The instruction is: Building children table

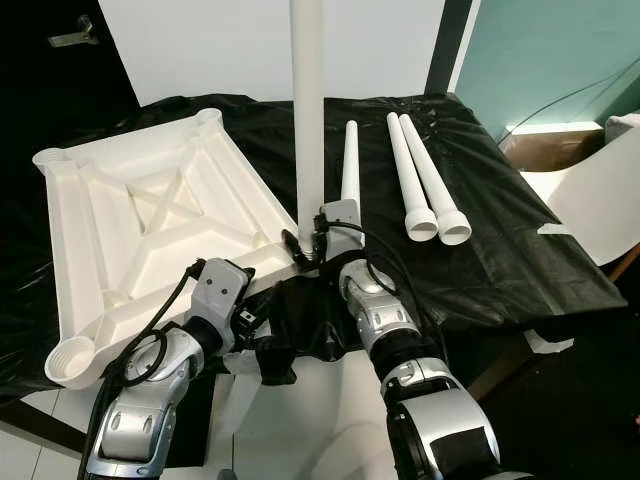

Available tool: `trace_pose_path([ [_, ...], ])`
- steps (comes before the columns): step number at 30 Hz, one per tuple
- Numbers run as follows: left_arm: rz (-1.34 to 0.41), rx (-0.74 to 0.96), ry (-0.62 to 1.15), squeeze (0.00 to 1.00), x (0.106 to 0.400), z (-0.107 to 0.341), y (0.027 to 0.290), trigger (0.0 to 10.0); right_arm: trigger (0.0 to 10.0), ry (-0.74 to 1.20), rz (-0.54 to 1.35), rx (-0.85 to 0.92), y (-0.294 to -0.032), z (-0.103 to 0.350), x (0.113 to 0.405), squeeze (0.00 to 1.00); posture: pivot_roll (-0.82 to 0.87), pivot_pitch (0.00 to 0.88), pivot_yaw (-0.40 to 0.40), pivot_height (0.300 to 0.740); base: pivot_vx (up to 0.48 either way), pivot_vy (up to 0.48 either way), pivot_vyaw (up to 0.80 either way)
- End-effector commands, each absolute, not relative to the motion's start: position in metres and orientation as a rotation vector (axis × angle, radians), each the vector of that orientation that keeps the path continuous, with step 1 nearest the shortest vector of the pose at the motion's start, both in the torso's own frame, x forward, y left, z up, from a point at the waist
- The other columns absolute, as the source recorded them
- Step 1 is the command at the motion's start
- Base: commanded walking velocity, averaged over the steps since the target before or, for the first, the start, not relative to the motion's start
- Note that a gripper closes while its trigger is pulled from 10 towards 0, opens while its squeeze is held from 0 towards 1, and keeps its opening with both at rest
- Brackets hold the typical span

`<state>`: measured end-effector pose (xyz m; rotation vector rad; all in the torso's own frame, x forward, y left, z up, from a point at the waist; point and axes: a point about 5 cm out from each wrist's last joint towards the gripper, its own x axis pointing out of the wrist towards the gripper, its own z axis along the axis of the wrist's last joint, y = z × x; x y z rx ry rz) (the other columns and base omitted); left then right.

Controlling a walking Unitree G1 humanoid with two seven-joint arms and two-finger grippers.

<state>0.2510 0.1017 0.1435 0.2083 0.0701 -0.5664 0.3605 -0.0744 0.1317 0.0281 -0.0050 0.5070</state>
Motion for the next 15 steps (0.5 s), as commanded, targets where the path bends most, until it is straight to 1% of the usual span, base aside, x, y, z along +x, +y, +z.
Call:
trace_pose_path([
  [1,-0.464,0.213,0.065,0.00,0.252,0.144,0.105,10.0,10.0,-0.013,0.558,0.017,-0.078,0.131,0.359,0.99,0.11,0.000,-0.033,0.740,0.000,0.000,0.00],
  [2,-0.464,0.213,0.066,0.00,0.252,0.144,0.106,10.0,10.0,-0.017,0.600,-0.011,-0.084,0.132,0.360,0.00,0.11,0.000,-0.033,0.740,0.000,0.000,0.00],
  [3,-0.464,0.213,0.066,0.00,0.252,0.144,0.106,10.0,10.0,-0.017,0.600,-0.011,-0.084,0.132,0.360,0.00,0.11,0.000,-0.033,0.740,0.000,0.000,0.00],
  [6,-0.464,0.214,0.067,0.00,0.252,0.144,0.106,10.0,10.0,-0.013,0.710,-0.086,-0.096,0.138,0.366,0.00,0.11,0.000,-0.035,0.740,0.000,0.000,0.00],
  [9,-0.464,0.214,0.067,0.00,0.252,0.144,0.106,10.0,10.0,-0.011,0.742,-0.104,-0.096,0.140,0.368,0.00,0.11,0.000,-0.035,0.740,0.000,0.000,0.00],
  [12,-0.465,0.217,0.065,0.00,0.252,0.144,0.107,10.0,10.0,0.001,0.819,-0.142,-0.093,0.146,0.372,0.00,0.11,0.000,-0.031,0.740,0.000,0.000,0.00],
  [15,-0.467,0.218,0.063,0.00,0.253,0.145,0.107,10.0,10.0,0.005,0.839,-0.162,-0.091,0.147,0.372,0.00,0.11,0.000,-0.029,0.740,0.000,0.000,0.00],
])
